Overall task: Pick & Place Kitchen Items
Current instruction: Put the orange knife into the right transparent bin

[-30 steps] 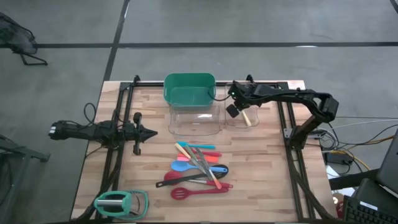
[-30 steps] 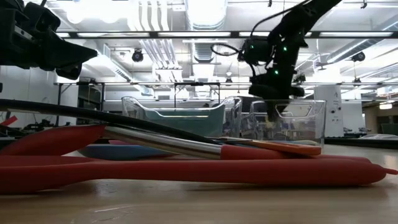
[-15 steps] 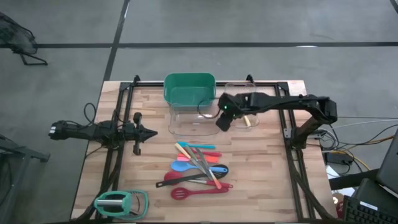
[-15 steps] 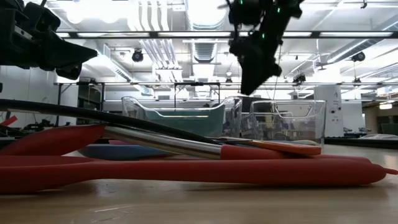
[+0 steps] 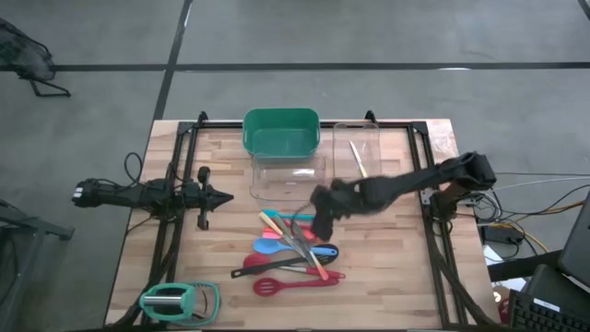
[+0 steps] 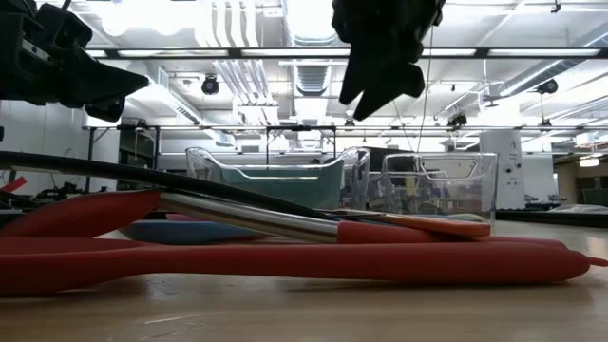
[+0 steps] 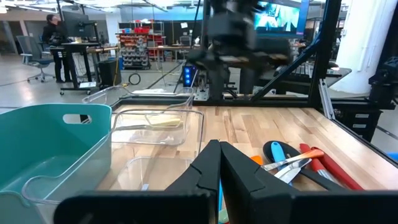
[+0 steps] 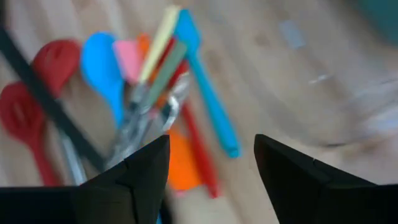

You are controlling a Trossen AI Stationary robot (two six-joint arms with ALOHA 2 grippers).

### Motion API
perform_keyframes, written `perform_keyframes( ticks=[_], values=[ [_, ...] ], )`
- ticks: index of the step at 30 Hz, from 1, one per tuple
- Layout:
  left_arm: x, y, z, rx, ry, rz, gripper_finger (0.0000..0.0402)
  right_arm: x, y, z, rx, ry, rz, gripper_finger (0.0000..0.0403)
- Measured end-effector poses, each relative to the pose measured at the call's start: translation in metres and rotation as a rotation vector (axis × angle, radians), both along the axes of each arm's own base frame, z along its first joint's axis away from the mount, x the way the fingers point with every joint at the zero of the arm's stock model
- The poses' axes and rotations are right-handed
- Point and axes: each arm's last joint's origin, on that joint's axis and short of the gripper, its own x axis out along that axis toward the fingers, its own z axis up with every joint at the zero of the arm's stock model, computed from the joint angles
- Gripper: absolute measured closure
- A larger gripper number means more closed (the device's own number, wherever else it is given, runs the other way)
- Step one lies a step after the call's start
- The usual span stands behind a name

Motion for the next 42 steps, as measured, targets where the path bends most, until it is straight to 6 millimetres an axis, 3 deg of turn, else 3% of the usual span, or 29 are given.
perform_keyframes(
  ticks=[6, 13, 23, 42],
  values=[
    [0.000, 0.000, 0.000, 0.000, 0.000, 0.000, 0.0392, 0.013, 0.034, -0.032, 0.006, 0.052, 0.030, 0.0156],
    [0.000, 0.000, 0.000, 0.000, 0.000, 0.000, 0.0392, 0.018, 0.049, -0.059, 0.029, 0.107, -0.038, 0.0154],
    [0.000, 0.000, 0.000, 0.000, 0.003, 0.001, 0.0392, 0.027, 0.068, -0.091, 0.033, 0.141, -0.030, 0.0187],
    [0.001, 0.000, -0.001, 0.001, 0.010, 0.001, 0.0392, 0.027, 0.077, -0.093, 0.060, 0.145, -0.025, 0.0223]
  ],
)
